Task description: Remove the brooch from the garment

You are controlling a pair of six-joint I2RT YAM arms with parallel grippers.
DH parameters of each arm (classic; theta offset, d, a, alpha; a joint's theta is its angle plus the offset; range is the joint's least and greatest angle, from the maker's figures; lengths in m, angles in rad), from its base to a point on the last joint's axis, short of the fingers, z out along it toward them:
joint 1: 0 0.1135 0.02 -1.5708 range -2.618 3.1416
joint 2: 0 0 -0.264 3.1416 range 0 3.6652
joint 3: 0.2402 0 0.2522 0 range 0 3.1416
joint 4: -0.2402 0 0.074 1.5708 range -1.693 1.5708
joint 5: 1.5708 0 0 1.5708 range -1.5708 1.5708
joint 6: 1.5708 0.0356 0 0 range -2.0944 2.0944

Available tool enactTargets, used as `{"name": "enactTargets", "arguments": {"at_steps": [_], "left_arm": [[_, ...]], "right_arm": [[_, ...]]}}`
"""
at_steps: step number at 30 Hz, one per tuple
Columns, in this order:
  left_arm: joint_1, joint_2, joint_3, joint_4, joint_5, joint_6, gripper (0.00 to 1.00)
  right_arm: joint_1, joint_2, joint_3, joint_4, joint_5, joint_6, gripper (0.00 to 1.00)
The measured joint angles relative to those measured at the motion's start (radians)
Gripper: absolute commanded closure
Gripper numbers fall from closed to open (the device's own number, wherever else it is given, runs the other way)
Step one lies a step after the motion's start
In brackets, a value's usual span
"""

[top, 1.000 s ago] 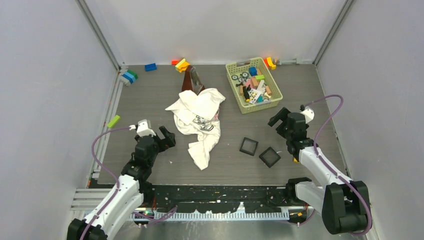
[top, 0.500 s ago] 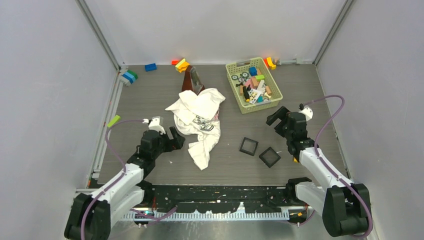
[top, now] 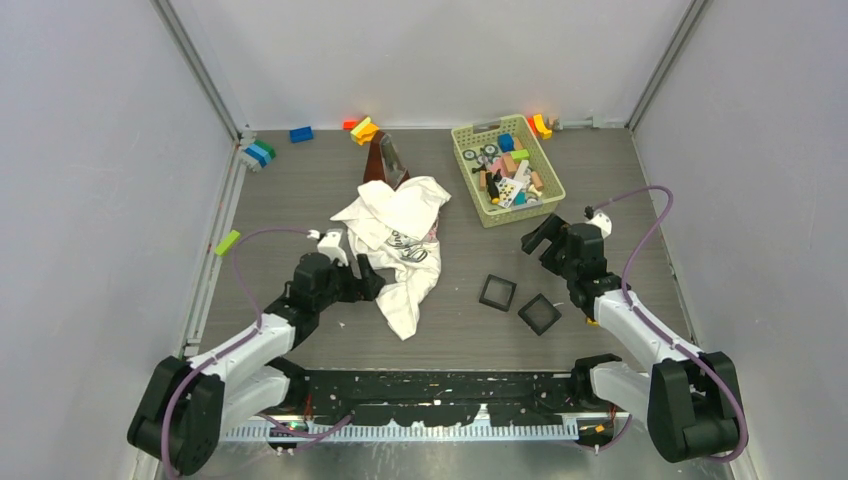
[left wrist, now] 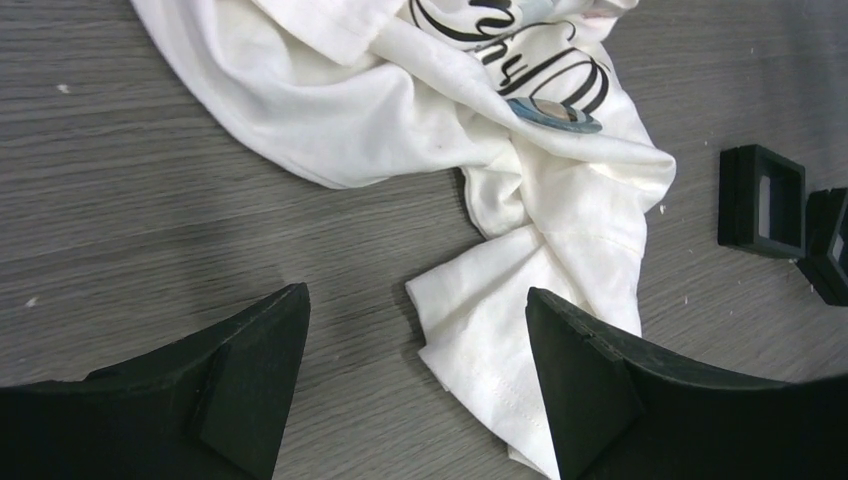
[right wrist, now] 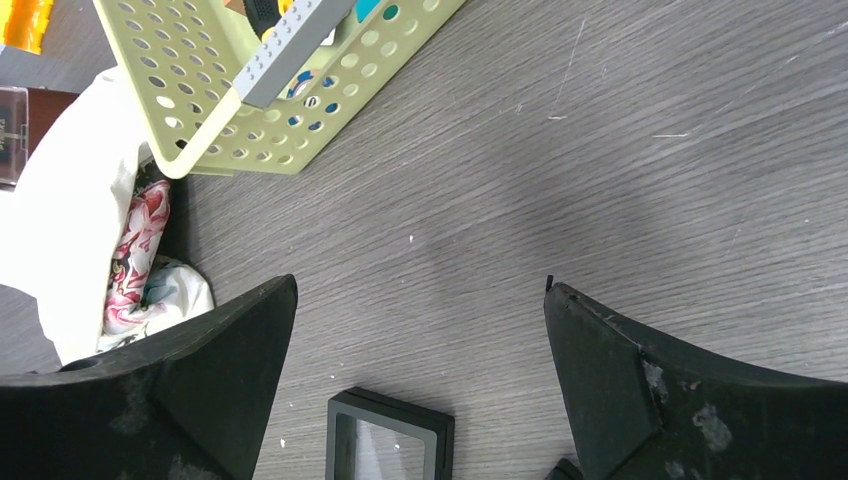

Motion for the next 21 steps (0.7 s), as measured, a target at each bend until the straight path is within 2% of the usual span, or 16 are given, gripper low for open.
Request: {"name": "enactTargets", "arguments": {"at_steps": [3, 8, 10, 16, 21], "left_arm": [[-0.036, 0.066, 0.032, 0.004, 0.001, 0.014, 0.19], [-0.086, 0.162, 0.078, 0.036, -0.027, 0.036, 0.10], [-0.091, 0.193, 0.083, 0.061, -0.053, 0.033, 0.09], [-0.071, 0.299, 0.123, 0.076, -0.111, 0.000, 0.15], [0.003, 0.358, 0.141, 0.125, -0.107, -0.065, 0.16]], "right_arm": [[0.006, 0.000, 0.000, 0.007, -0.010, 0.000, 0.00], [0.035, 0.019, 0.000, 0.054, -0.061, 0.000, 0.06], [0.064, 0.047, 0.006, 0.074, -0.084, -0.004, 0.09], [0.181, 0.162, 0.047, 0.121, -0.159, -0.037, 0.13], [0.307, 0.211, 0.088, 0.148, -0.177, -0.090, 0.14]]}}
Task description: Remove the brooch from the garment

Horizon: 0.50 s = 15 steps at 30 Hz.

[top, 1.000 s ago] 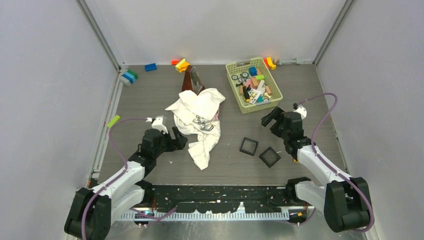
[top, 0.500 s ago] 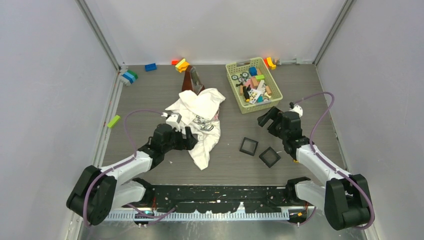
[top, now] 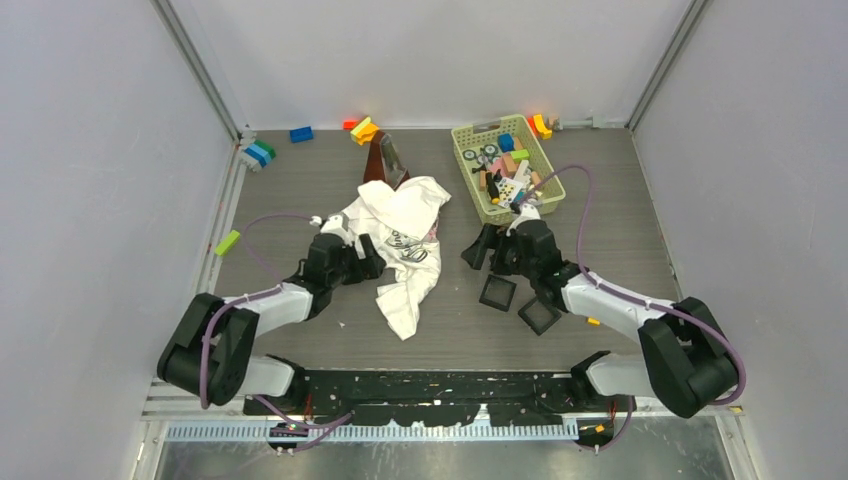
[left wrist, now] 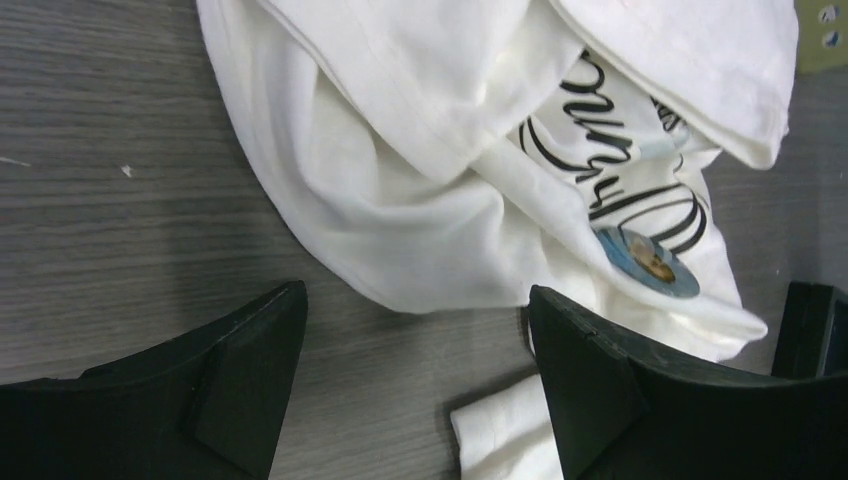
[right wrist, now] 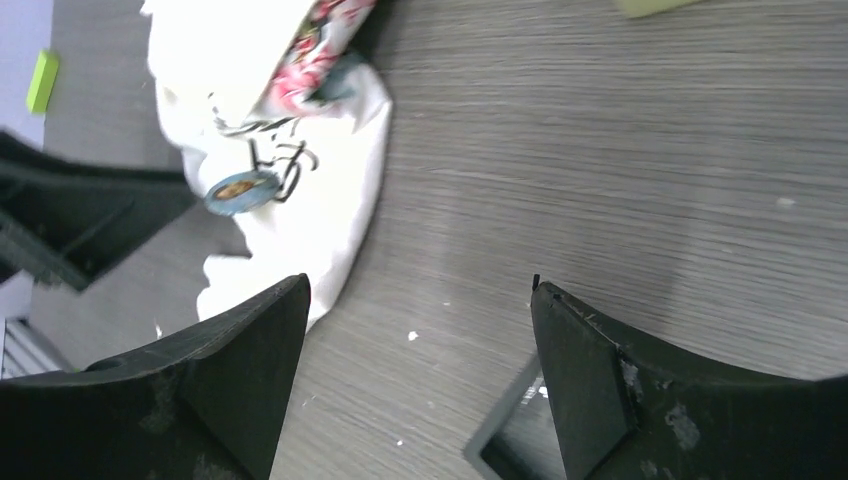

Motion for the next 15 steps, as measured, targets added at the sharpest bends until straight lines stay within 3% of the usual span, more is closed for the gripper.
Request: {"name": "enactTargets", "arguments": {"at_steps": [4, 7, 12, 15], "left_arm": [[0.064, 0.074, 0.040, 0.053, 0.048, -0.039, 0.20], [0.105, 0.135, 0.065, 0.108, 0.094, -0.068, 0.29], [0.156, 0.195, 0.048, 0.218, 0.168, -0.114, 0.59], [0.170, 0.194, 0.040, 0.218, 0.197, -0.119, 0.85]], "right_arm": [[0.069, 0.048, 0.035, 0.026, -0.034, -0.029, 0.15], [0.119, 0.103, 0.069, 0.036, -0.057, -0.054, 0.17], [0.239, 0.208, 0.147, 0.026, -0.058, -0.103, 0.18], [0.279, 0.246, 0.184, 0.015, -0.048, -0.120, 0.27]]}}
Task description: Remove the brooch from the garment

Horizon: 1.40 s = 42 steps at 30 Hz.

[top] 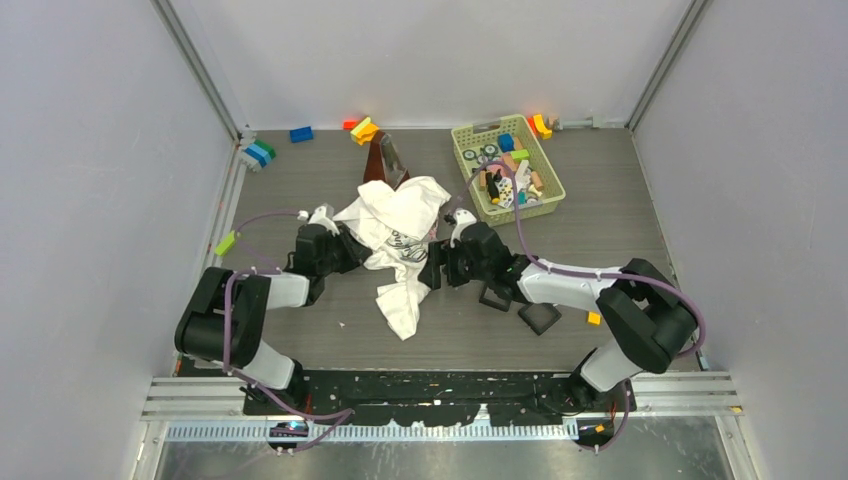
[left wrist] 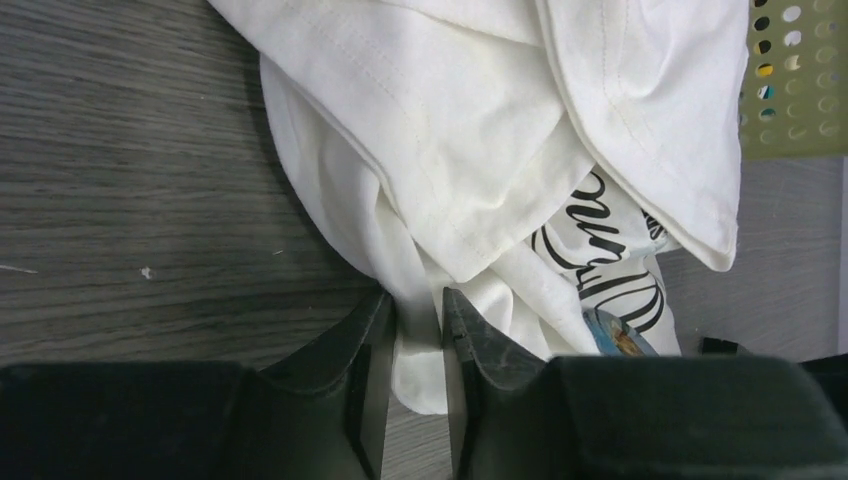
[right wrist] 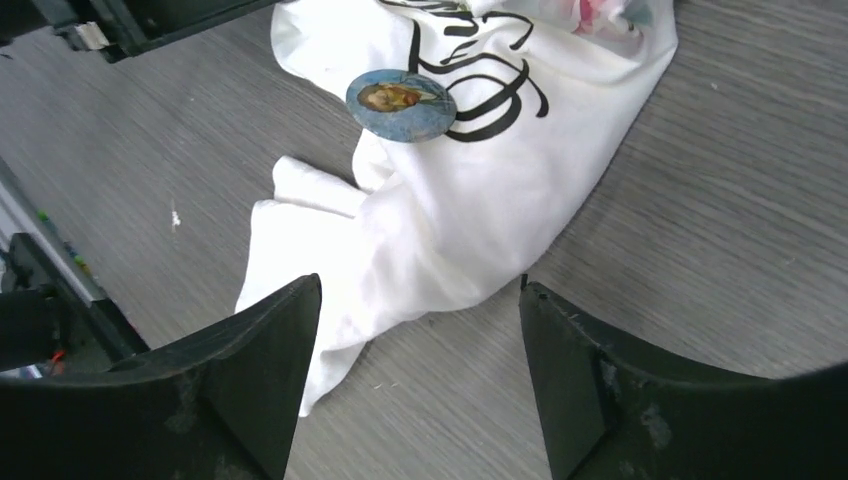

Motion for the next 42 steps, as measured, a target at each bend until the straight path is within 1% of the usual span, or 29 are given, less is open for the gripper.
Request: {"name": "enactTargets", "arguments": {"at_steps": [1, 2, 5, 7, 10, 12, 14, 15, 16, 17, 19, 22, 25, 27, 30, 31, 34, 36, 38, 40, 42], "left_arm": [[0.002, -0.002, -0.001, 0.000, 0.006, 0.001, 0.93], [0.003, -0.006, -0.002, 0.000, 0.011, 0.002, 0.99], [0.003, -0.028, -0.010, -0.001, 0.016, 0.009, 1.00], [0.003, -0.058, -0.016, -0.008, 0.014, 0.012, 1.00], [0.003, -0.113, -0.032, -0.011, 0.006, 0.027, 1.00], [0.003, -0.147, -0.041, -0.019, -0.002, 0.036, 1.00], [0.003, -0.177, -0.047, -0.030, -0.011, 0.045, 1.00], [0.003, -0.188, -0.048, -0.034, -0.015, 0.052, 1.00], [0.003, -0.198, -0.051, -0.038, -0.017, 0.058, 1.00], [0.003, -0.204, -0.052, -0.040, -0.018, 0.061, 1.00], [0.003, -0.209, -0.052, -0.043, -0.016, 0.065, 1.00], [0.002, -0.206, -0.052, -0.041, 0.023, 0.064, 1.00], [-0.006, -0.185, -0.037, -0.045, 0.076, 0.043, 1.00], [-0.026, -0.173, -0.002, -0.074, 0.101, 0.027, 1.00], [-0.080, -0.180, 0.124, -0.201, 0.114, 0.024, 1.00], [-0.095, -0.196, 0.185, -0.264, 0.116, 0.024, 1.00], [-0.108, -0.281, 0.307, -0.407, 0.111, 0.024, 1.00], [-0.082, -0.373, 0.376, -0.511, 0.106, 0.024, 1.00], [-0.035, -0.459, 0.410, -0.592, 0.100, 0.024, 1.00], [0.021, -0.534, 0.410, -0.665, 0.098, 0.024, 1.00], [0.066, -0.600, 0.377, -0.731, 0.094, 0.024, 1.00]], "right_arm": [[0.008, 0.013, 0.013, -0.007, 0.008, -0.005, 0.31], [0.013, 0.027, 0.026, -0.015, 0.018, -0.010, 0.38], [0.020, 0.072, 0.071, -0.047, 0.054, -0.023, 0.50], [0.021, 0.086, 0.086, -0.066, 0.074, -0.029, 0.52], [0.021, 0.087, 0.091, -0.083, 0.097, -0.031, 0.52], [0.021, 0.088, 0.091, -0.090, 0.113, -0.032, 0.58], [0.022, 0.090, 0.093, -0.097, 0.124, -0.032, 0.69], [0.022, 0.092, 0.097, -0.102, 0.128, -0.032, 0.81], [0.022, 0.098, 0.105, -0.108, 0.130, -0.032, 0.88], [0.022, 0.106, 0.113, -0.110, 0.131, -0.032, 0.97], [0.022, 0.114, 0.122, -0.113, 0.121, -0.031, 0.99], [0.022, 0.103, 0.114, -0.101, 0.107, -0.033, 1.00], [0.022, 0.023, 0.067, -0.103, 0.144, -0.032, 1.00], [0.013, -0.066, 0.041, -0.132, 0.186, -0.032, 1.00], [-0.029, -0.217, 0.039, -0.179, 0.222, -0.031, 1.00], [-0.045, -0.266, 0.052, -0.218, 0.232, -0.031, 1.00], [-0.061, -0.354, 0.111, -0.311, 0.256, -0.033, 1.00], [-0.029, -0.403, 0.156, -0.377, 0.283, -0.034, 1.00], [0.024, -0.458, 0.173, -0.421, 0.311, -0.031, 0.99], [0.065, -0.518, 0.169, -0.463, 0.332, -0.018, 0.99], [0.082, -0.575, 0.141, -0.486, 0.338, 0.015, 0.99]]}}
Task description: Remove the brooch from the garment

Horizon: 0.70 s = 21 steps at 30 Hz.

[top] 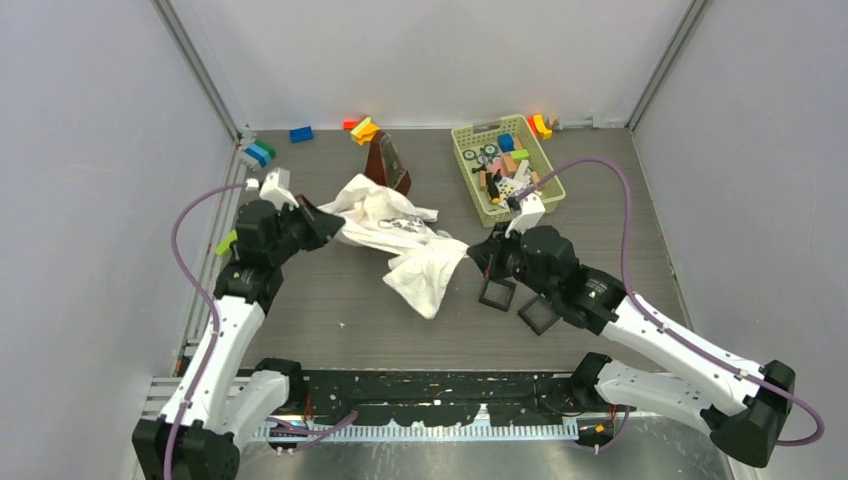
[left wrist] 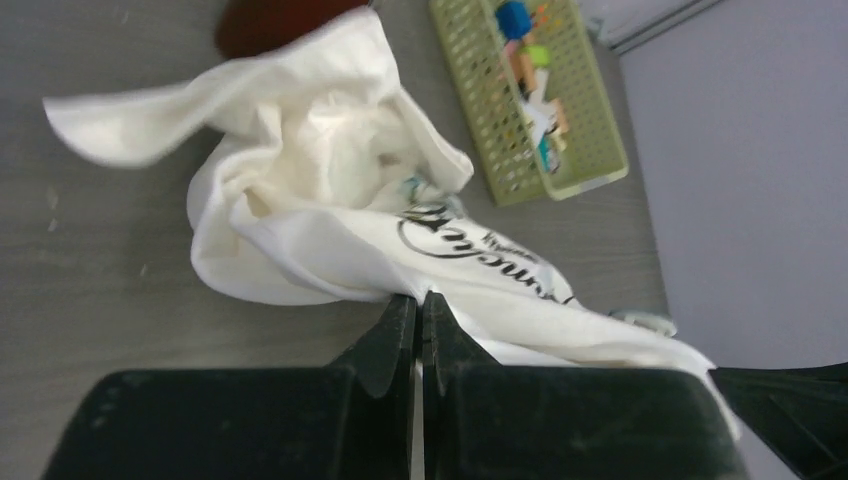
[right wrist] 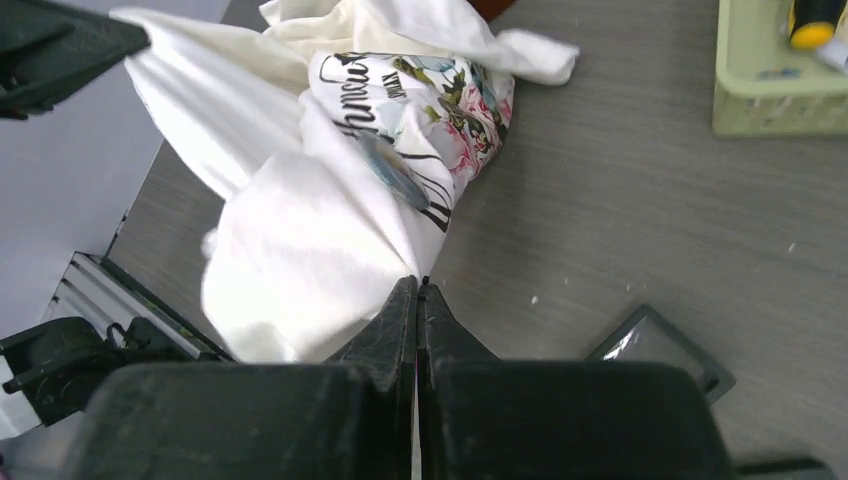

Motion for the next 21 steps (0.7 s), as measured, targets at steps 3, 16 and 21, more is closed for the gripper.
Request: {"name": "enactTargets", "arguments": {"at_steps": [3, 16, 21], "left_arm": [[0.028, -0.105, -0.123, -0.088, -0.027, -0.005, 1.00], [0.034, -0.301, -0.482, -0.206, -0.117, -0.070, 0.48], [0.035, -0.301, -0.482, -0.221, -0.133, -0.089, 0.29]], "right_arm": [[0.013, -0.042, -0.090, 0.001, -0.027, 0.070, 0.99], [0.444, 0.250, -0.235, 0.043, -0.012, 0.166, 0.46], [0.444, 0.249, -0.194, 0.010, 0.132, 0.183, 0.16]]}}
